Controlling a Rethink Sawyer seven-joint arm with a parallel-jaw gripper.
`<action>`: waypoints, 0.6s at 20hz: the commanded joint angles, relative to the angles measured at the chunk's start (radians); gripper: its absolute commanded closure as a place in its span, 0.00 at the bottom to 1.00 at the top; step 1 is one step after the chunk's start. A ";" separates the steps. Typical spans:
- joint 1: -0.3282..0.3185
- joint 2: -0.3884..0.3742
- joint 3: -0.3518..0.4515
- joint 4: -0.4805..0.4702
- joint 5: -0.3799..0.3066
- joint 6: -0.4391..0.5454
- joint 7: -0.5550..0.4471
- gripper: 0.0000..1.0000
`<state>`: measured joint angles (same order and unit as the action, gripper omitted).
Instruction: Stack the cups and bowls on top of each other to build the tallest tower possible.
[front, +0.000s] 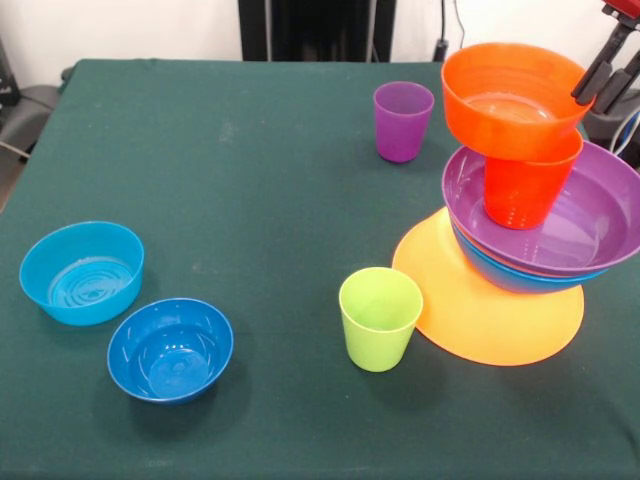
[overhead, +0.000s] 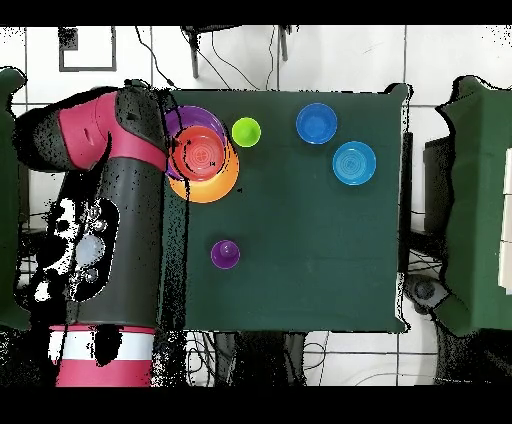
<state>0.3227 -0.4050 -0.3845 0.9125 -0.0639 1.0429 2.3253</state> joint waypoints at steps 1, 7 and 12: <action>-0.024 0.034 0.092 -0.003 -0.014 0.028 -0.010 1.00; -0.024 0.039 0.096 0.001 -0.012 0.014 -0.004 1.00; -0.020 0.037 0.096 -0.009 -0.003 0.039 0.002 1.00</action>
<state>0.3224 -0.4023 -0.3845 0.9111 -0.0638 1.0430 2.3253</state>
